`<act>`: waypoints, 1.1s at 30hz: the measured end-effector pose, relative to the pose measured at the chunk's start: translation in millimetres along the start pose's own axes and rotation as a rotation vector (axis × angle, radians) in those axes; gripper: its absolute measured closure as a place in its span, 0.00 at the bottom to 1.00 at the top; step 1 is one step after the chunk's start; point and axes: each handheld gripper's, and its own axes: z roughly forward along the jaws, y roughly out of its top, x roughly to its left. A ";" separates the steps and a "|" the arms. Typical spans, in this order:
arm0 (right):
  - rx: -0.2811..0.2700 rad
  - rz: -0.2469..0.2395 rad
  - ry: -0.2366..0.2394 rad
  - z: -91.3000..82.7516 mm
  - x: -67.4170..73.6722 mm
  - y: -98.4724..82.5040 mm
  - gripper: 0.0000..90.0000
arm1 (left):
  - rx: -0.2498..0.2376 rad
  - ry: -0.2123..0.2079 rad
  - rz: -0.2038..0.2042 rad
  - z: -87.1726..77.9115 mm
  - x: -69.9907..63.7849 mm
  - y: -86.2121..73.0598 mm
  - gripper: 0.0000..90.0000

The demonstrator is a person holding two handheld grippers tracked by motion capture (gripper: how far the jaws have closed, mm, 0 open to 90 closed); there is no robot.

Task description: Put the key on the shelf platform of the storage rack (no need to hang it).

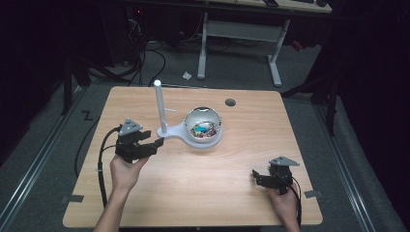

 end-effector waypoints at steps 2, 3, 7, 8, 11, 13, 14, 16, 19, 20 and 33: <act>0.000 0.000 0.000 0.0 0.0 0.0 0.19 | 0.006 0.004 0.003 0.6 0.0 -3.7 0.46; 0.000 0.000 0.000 0.0 0.0 0.0 0.19 | 0.009 0.006 0.002 0.9 0.4 -5.6 0.46; 0.000 0.000 0.000 0.0 0.0 0.0 0.19 | 0.013 0.011 -0.012 2.1 2.5 -12.5 0.46; 0.000 0.000 0.000 0.0 0.0 0.0 0.19 | 0.016 0.011 -0.014 2.2 3.2 -14.1 0.46; 0.000 0.000 0.000 0.0 0.0 0.0 0.19 | 0.021 0.016 -0.019 2.7 4.3 -19.1 0.46; 0.000 0.000 0.000 0.0 0.0 0.0 0.19 | 0.029 0.019 -0.023 3.9 5.5 -23.0 0.46; 0.000 0.000 0.000 0.0 0.0 0.0 0.19 | 0.032 0.021 -0.025 4.3 5.8 -24.4 0.46; 0.000 0.000 0.000 0.0 0.0 0.0 0.19 | 0.041 0.028 -0.027 5.9 6.9 -28.3 0.46; 0.000 0.000 0.000 0.0 0.0 0.0 0.19 | 0.066 0.048 -0.025 9.9 7.7 -35.3 0.45; 0.000 0.000 0.000 0.0 0.0 0.0 0.19 | 0.072 0.051 -0.024 11.3 7.9 -37.9 0.45; 0.000 0.000 0.000 0.0 0.0 0.0 0.19 | 0.111 0.065 -0.068 21.1 14.1 -64.2 0.45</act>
